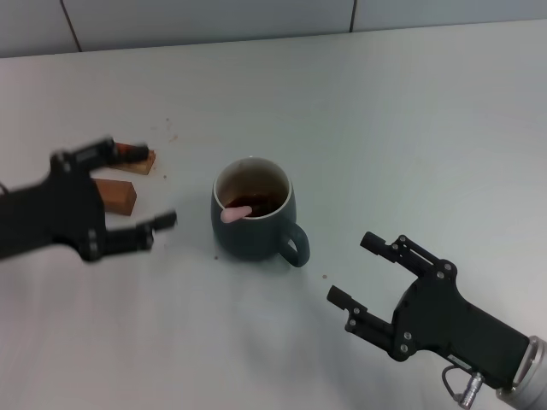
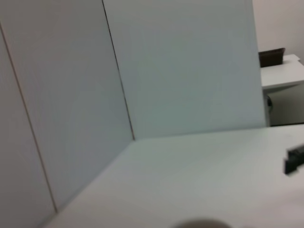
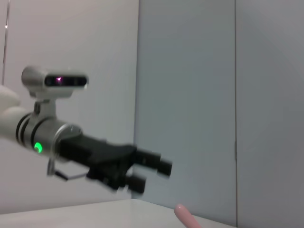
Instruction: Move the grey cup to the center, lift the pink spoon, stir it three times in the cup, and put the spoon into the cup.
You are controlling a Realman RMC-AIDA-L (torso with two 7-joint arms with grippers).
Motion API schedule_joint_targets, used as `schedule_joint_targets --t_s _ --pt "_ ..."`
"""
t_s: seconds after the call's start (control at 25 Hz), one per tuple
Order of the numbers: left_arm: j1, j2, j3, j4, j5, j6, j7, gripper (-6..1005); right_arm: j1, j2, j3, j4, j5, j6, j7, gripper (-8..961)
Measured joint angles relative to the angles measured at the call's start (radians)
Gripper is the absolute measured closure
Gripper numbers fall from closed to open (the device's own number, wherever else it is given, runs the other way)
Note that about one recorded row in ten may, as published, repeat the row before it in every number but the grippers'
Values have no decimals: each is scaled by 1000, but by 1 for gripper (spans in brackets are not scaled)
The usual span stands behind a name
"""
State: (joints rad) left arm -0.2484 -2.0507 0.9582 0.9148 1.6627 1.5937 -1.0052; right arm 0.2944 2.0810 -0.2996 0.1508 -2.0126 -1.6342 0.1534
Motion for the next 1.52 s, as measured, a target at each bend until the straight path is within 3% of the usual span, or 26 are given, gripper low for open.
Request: schedule_joint_targets --t_s 0.4,1.52 --pt "13 -7 -5 -233 55 16 143 167 22 1 -1 5 -7 6 5 224" --pt "13 -12 -58 -255 44 -7 163 167 46 -1 -1 2 -15 25 10 224"
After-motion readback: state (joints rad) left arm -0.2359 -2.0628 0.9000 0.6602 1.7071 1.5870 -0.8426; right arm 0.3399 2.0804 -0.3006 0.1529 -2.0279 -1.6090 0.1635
